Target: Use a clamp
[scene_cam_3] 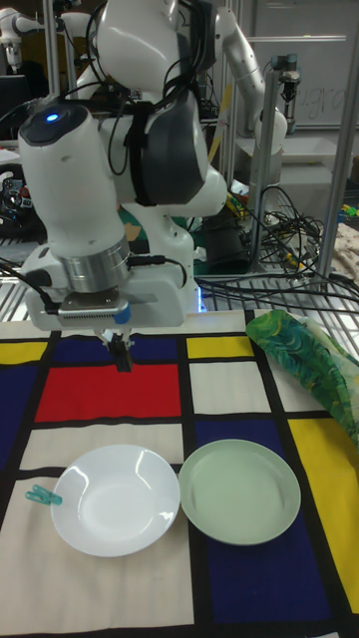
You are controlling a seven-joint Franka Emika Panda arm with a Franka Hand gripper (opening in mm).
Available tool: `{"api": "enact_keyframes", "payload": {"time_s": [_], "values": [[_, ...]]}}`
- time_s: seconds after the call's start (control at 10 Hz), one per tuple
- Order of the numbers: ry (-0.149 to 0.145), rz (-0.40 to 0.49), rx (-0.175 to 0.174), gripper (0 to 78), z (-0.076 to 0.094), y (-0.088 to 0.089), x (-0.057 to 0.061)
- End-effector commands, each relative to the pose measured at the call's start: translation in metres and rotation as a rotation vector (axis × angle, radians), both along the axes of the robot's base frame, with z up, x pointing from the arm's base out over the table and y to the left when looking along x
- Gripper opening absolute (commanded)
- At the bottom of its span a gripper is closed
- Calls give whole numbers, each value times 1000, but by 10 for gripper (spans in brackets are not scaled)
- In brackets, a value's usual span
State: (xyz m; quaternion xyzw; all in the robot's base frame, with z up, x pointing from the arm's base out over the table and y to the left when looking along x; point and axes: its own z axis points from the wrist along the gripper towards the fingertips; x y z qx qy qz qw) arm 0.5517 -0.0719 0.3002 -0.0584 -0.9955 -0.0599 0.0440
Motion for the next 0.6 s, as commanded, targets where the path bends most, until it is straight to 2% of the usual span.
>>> {"api": "enact_keyframes", "payload": {"time_s": [0.1,0.4,0.5,0.6], "values": [[-20,100,14,0,-13,-44,12],[-32,173,27,0,-26,-88,15],[-35,189,37,0,-31,-99,15],[-35,190,37,0,-32,-101,15]]}}
